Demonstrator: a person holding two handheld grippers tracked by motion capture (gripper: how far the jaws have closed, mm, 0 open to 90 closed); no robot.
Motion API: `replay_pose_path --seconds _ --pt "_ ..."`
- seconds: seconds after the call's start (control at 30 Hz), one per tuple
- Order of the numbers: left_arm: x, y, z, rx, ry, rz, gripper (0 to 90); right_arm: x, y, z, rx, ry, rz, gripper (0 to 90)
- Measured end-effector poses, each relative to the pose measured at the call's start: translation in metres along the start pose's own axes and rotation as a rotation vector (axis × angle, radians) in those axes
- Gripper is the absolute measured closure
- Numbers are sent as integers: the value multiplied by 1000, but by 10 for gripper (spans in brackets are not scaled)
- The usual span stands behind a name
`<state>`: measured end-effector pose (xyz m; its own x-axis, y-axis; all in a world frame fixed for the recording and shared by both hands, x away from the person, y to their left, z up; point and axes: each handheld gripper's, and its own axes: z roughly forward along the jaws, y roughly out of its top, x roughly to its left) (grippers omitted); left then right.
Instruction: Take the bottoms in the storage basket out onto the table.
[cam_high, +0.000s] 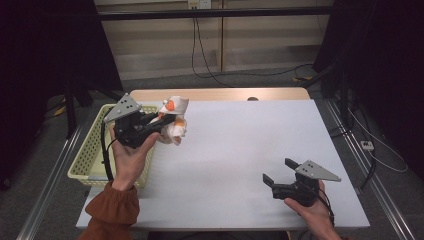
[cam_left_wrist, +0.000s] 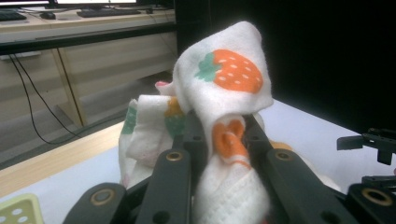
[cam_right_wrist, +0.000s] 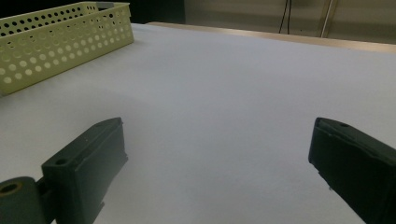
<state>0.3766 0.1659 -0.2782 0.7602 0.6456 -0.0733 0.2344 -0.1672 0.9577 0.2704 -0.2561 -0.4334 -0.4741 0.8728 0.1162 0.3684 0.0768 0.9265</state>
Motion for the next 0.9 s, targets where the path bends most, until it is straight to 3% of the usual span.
replay_pose_path --seconds 0.5,0.9 --pt "-2 -2 22 29 -17 -9 779 0 0 0 -2 1 0 41" --pt "-11 4 41 54 -33 13 779 0 0 0 -1 3 -1 40"
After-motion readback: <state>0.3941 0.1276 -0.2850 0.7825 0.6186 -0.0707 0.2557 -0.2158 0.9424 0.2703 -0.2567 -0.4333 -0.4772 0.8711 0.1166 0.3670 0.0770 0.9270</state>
